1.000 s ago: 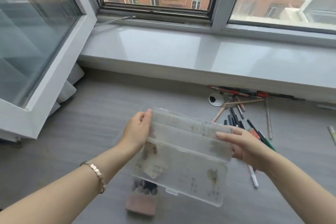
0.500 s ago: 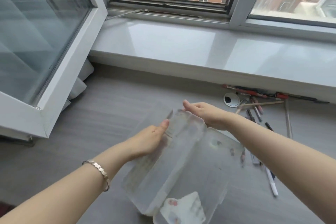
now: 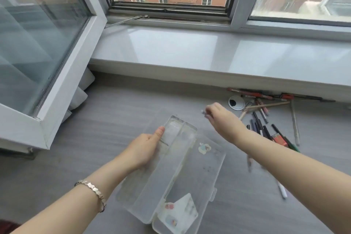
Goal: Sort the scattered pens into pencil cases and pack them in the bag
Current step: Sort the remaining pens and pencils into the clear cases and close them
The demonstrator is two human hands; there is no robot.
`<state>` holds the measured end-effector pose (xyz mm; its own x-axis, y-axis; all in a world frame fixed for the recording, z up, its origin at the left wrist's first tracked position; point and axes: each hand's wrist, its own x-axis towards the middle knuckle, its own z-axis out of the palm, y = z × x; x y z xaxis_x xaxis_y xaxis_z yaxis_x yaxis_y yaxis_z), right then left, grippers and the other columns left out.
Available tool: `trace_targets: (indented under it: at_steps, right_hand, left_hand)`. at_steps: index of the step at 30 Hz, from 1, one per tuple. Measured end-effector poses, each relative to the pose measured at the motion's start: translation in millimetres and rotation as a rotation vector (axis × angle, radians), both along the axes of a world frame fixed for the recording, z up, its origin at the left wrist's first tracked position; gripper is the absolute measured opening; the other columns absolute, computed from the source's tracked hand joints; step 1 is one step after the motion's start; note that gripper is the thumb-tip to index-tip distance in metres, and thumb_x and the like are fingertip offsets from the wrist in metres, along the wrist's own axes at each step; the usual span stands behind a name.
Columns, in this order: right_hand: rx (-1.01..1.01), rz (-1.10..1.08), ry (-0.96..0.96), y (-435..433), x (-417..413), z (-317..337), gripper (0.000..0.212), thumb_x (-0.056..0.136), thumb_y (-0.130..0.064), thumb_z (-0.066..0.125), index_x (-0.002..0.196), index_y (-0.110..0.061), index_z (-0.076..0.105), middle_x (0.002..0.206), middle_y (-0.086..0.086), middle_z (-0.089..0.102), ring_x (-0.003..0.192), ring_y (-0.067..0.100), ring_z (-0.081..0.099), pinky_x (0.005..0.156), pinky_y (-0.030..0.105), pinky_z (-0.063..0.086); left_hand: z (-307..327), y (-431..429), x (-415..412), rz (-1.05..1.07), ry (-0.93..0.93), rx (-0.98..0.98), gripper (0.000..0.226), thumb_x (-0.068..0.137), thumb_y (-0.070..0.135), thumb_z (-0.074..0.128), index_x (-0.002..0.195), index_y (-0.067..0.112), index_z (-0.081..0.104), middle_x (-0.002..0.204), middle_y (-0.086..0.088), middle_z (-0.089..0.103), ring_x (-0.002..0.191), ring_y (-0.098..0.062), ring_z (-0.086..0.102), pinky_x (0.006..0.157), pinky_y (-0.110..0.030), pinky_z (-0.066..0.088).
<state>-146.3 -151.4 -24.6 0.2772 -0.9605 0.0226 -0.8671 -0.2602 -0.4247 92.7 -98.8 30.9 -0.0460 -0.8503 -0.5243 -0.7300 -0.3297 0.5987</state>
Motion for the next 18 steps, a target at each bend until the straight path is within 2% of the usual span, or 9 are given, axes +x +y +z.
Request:
trace_targets:
  at_steps: [2,3,5,7,11,13,14,16,18]
  right_hand:
    - [-0.075,-0.321,-0.414,11.2,-13.6,26.8,0.017,0.090,-0.011,0.054,0.106,-0.009,0.051,0.085,0.008,0.057,0.073,0.023,0.056,0.065,0.036,0.047]
    - [-0.062,-0.404,-0.580,19.8,-18.0,42.1,0.020,0.089,-0.009,0.055,0.108,-0.014,0.048,0.079,0.005,0.057,0.066,0.018,0.058,0.058,0.034,0.050]
    - [0.048,-0.425,-0.853,41.0,-22.4,66.2,0.023,0.089,-0.006,0.055,0.107,-0.018,0.046,0.072,0.005,0.059,0.055,0.010,0.059,0.050,0.028,0.052]
    - [0.144,-0.411,-0.939,61.6,-25.7,75.6,0.020,0.088,-0.003,0.057,0.106,-0.011,0.050,0.068,0.008,0.060,0.049,0.010,0.059,0.050,0.022,0.051]
    - [0.116,-0.507,-0.873,88.8,-50.5,65.9,0.026,0.084,-0.007,0.064,0.108,-0.008,0.056,0.065,0.002,0.061,0.048,0.005,0.057,0.053,0.019,0.051]
    - [0.007,-0.483,-0.629,97.8,-74.8,61.4,0.031,0.081,-0.013,0.068,0.111,-0.012,0.060,0.073,-0.003,0.060,0.056,0.004,0.054,0.061,0.018,0.047]
    - [-0.043,-0.446,-0.515,101.7,-85.5,59.0,0.034,0.081,-0.016,0.069,0.114,-0.011,0.061,0.078,-0.005,0.057,0.060,0.005,0.050,0.066,0.017,0.042]
    - [-0.076,-0.391,-0.404,110.5,-109.7,55.7,0.040,0.081,-0.019,0.069,0.118,-0.008,0.060,0.084,-0.008,0.050,0.068,0.007,0.047,0.072,0.012,0.033]
    - [-0.114,-0.332,-0.289,117.2,-130.9,51.1,0.043,0.080,-0.025,0.068,0.118,-0.006,0.061,0.092,0.001,0.052,0.083,0.017,0.052,0.079,0.017,0.037]
  left_hand:
    - [-4.4,0.5,-12.6,-0.004,0.033,0.005,0.060,0.095,0.053,0.025,0.074,0.006,0.056,0.076,-0.010,0.061,0.077,-0.028,0.059,0.070,-0.031,0.041]
    - [-8.4,0.9,-22.8,-0.009,0.044,-0.006,0.062,0.095,0.053,0.026,0.082,0.003,0.059,0.086,-0.012,0.066,0.088,-0.028,0.062,0.078,-0.032,0.043]
    - [-11.1,3.1,-51.2,-0.018,0.038,-0.040,0.056,0.095,0.052,0.026,0.075,0.007,0.053,0.082,-0.008,0.062,0.091,-0.028,0.060,0.080,-0.034,0.042]
    - [-7.2,7.3,-88.0,-0.050,0.029,-0.065,0.051,0.094,0.054,0.023,0.070,0.015,0.044,0.075,0.000,0.054,0.088,-0.027,0.056,0.078,-0.034,0.039]
    - [2.1,22.4,-159.3,-0.075,0.037,-0.075,0.058,0.093,0.058,0.018,0.098,0.012,0.053,0.093,-0.001,0.055,0.103,-0.028,0.054,0.079,-0.034,0.036]
    - [0.4,32.9,-187.3,-0.065,0.042,-0.080,0.060,0.093,0.057,0.018,0.104,0.010,0.053,0.100,-0.007,0.057,0.109,-0.029,0.053,0.079,-0.033,0.034]
    - [-0.4,37.4,-197.4,-0.062,0.048,-0.085,0.060,0.094,0.057,0.019,0.105,0.009,0.054,0.105,-0.009,0.059,0.111,-0.030,0.053,0.079,-0.033,0.034]
    - [-2.6,46.0,-217.8,-0.068,0.066,-0.080,0.058,0.094,0.056,0.020,0.102,0.009,0.054,0.107,-0.010,0.060,0.109,-0.030,0.053,0.079,-0.033,0.034]
    - [-5.4,52.9,-236.3,-0.062,0.105,-0.071,0.052,0.094,0.055,0.021,0.089,0.013,0.051,0.091,-0.003,0.058,0.102,-0.028,0.054,0.077,-0.033,0.035]
